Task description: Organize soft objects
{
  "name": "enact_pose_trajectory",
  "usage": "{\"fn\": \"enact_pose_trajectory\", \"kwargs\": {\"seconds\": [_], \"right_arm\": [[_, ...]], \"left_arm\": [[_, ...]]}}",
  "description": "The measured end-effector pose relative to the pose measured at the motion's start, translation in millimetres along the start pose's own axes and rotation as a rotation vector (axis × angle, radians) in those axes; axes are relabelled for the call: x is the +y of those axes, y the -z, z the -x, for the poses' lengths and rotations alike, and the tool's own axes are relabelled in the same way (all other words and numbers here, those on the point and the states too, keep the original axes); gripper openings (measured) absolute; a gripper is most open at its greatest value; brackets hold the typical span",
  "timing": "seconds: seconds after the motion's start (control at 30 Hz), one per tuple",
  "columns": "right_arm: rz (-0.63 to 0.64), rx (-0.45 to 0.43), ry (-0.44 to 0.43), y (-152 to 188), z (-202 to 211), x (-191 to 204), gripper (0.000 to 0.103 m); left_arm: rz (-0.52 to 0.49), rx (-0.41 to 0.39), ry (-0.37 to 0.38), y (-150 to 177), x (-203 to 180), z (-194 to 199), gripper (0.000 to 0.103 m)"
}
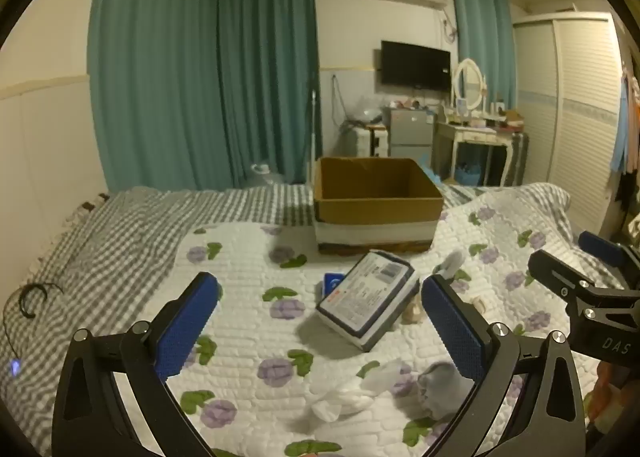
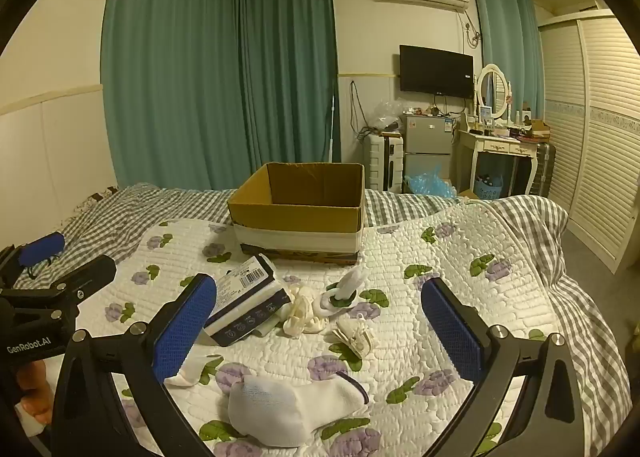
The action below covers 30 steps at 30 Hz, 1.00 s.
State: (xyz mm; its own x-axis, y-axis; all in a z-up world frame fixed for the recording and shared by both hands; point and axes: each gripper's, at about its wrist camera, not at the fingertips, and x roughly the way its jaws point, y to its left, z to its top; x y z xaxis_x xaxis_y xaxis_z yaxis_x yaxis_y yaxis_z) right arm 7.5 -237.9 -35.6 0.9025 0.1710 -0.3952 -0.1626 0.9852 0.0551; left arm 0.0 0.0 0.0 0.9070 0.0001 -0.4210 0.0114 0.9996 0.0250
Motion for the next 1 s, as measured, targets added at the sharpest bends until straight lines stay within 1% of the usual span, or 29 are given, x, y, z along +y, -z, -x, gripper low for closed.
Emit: {"fn": "enact_pose_trajectory", "kwargs": {"seconds": [0.63,1.0], "right_arm": [[0.008,0.008,0.002,3.1,-3.1,-0.9,0.103],[0.011,0.013,0.003,3.9,-4.1,-0.7,0.103]], "left_arm": [[-0.009,0.005,0.005,2.7,4.6,-4.3,0.103],[-0.019,0.009,0.001,-0.8,-0.9,-1.4,0.103]]}}
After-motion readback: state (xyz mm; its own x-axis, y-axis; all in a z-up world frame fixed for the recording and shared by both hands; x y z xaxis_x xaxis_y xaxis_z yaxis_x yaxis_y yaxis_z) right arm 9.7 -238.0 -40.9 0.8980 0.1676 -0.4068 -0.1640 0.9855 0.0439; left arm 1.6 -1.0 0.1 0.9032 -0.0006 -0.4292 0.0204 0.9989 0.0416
